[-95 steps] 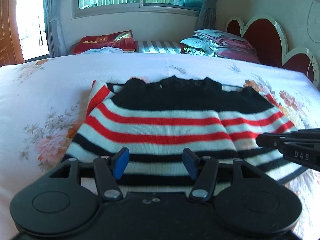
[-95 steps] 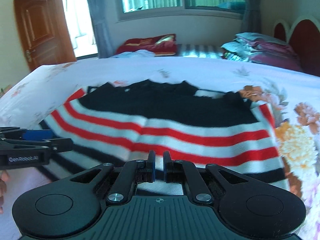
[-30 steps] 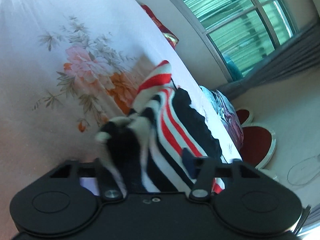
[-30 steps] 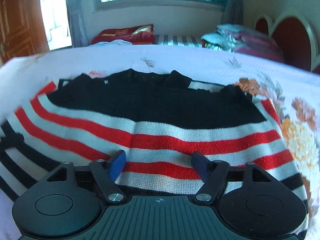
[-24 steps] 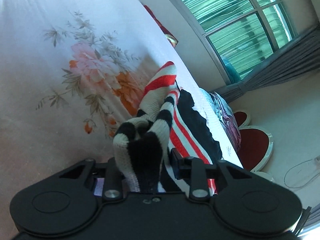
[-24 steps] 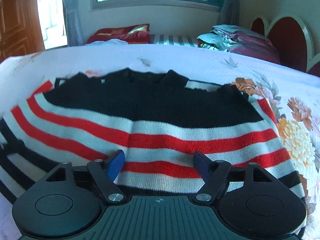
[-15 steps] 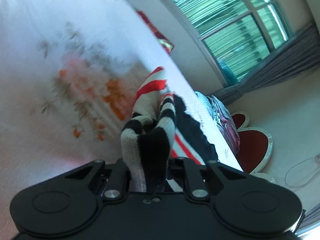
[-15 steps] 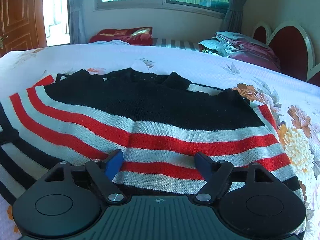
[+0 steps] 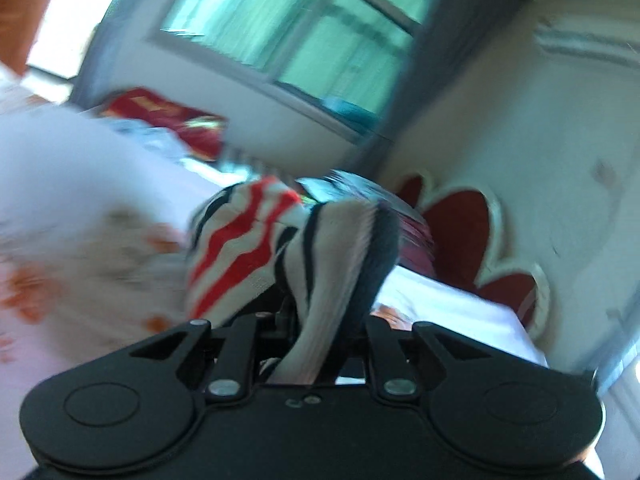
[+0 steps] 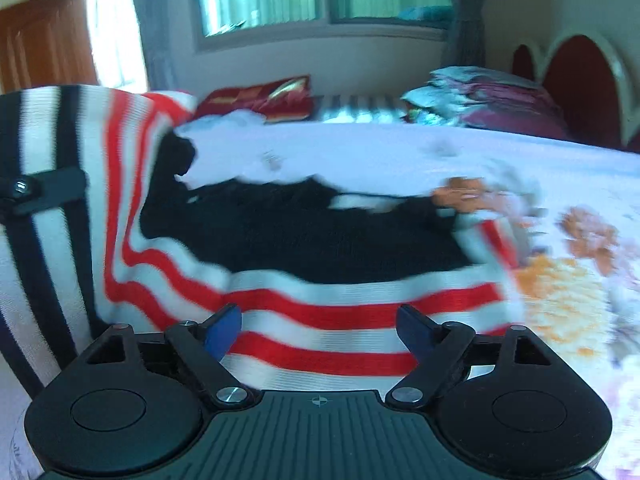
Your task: Fold small clothes
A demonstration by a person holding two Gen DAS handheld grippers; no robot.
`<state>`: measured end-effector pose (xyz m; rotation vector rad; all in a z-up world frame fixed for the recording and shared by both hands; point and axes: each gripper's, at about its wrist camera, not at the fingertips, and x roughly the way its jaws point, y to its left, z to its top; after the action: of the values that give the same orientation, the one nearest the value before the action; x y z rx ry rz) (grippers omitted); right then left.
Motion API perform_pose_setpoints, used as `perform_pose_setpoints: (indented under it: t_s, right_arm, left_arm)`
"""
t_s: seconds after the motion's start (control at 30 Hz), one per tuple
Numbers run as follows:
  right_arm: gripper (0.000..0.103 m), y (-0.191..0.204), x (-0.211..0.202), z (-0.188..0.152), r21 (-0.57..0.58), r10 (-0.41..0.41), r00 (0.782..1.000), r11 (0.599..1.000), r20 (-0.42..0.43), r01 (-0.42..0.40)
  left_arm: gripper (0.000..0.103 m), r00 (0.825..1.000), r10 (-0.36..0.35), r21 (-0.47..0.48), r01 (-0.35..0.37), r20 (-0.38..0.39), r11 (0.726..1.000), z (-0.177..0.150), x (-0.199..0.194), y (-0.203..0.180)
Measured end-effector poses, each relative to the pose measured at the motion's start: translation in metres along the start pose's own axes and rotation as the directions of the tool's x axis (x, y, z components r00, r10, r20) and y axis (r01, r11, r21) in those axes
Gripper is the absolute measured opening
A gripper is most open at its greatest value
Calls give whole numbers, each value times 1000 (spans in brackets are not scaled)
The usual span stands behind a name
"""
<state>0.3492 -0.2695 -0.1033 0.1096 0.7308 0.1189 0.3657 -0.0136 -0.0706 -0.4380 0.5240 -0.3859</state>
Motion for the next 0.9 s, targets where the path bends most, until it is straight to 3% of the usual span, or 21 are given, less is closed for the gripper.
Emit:
perform_pose_setpoints:
  t_s: [0.23,0.33,0.4,0.5,0.57,0.63,0.73,0.87,0.9]
  right_arm:
    - [84,-94,-49,-6,152,-91,996,984,14,88]
    - [84,-123,-65,-13,178,-128,992,976,11,124]
    - [84,-135,-73,-15,201,-123,992,972,11,119]
    - [84,-143,-84,-11,233,-79,996,970,33,69]
    - [84,-144,-89,-4,260,-21,999,966,49,7]
    - [84,-139,-88,2,284,67,996,955,51,-79]
    - [84,-128,-76,9,306,190,982,933,23,-188]
    - [83,-112,-62,9,312,240,970,924,-28,-220]
    - [77,-110,-58,9,311,242,970,925,-37,-219]
  left_arm:
    - [13,983,-117,180,141,-141,974,-56,50,-81]
    - [16,962,-80,292,158,-261,943,-94,68,-101]
    - [19,962,-32,366,134,-271,921,-113,67,-105]
    - [36,961,-29,386,139,-276,912,-115,59,-106]
    - [55,954,-50,396,171,-297,902,-113,51,-109]
    - [62,946,-78,418,212,-315,883,-114,38,-113]
    - [63,944,-103,419,235,-312,877,-113,13,-113]
    - [63,968,-61,367,151,-245,918,-95,-11,-87]
    - [63,974,-41,355,120,-222,927,-89,-15,-80]
